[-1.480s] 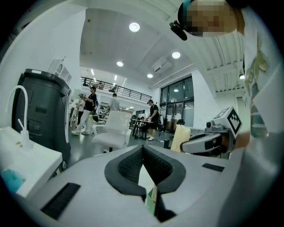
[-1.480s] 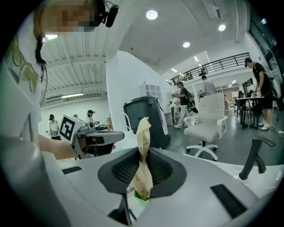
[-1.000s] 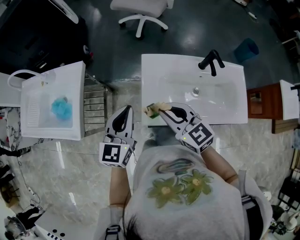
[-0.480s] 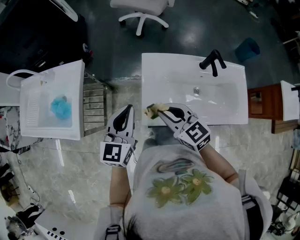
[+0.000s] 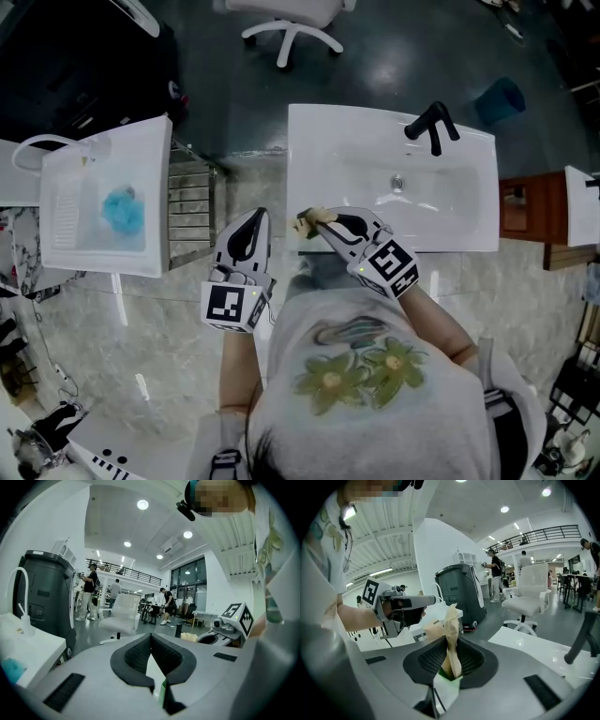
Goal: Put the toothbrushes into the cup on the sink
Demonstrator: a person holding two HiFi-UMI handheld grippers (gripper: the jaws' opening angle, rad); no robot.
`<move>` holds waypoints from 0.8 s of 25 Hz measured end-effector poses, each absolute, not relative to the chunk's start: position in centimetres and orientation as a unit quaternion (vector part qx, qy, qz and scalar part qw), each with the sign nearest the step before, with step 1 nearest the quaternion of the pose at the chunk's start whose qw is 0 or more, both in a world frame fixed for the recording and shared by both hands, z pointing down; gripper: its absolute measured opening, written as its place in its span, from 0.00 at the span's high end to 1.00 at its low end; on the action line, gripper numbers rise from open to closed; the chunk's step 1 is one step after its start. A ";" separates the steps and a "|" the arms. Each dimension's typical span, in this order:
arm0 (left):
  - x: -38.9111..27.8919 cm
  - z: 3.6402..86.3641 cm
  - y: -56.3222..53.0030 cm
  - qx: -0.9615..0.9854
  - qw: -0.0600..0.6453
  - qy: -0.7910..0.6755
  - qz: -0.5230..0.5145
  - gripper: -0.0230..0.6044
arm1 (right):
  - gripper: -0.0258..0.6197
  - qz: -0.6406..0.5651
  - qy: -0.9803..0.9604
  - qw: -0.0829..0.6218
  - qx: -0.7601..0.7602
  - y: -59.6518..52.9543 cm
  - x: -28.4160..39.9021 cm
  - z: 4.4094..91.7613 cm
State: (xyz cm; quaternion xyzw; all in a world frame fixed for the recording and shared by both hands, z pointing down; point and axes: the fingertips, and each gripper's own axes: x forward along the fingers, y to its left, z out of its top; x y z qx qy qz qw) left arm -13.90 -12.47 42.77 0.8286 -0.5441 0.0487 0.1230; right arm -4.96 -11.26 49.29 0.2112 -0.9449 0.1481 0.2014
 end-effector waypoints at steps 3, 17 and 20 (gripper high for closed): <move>-14.0 43.0 -12.6 0.833 0.118 -0.539 0.047 0.93 | 0.84 0.150 -0.944 0.209 0.209 -11.3 -5.1 49.9; -13.5 44.3 -12.7 0.837 0.132 -0.529 0.053 0.93 | 0.84 0.171 -0.936 0.223 0.213 -11.4 -4.9 51.9; -13.4 44.2 -12.6 0.836 0.137 -0.528 0.055 0.93 | 0.84 0.176 -0.935 0.224 0.212 -11.3 -4.8 52.1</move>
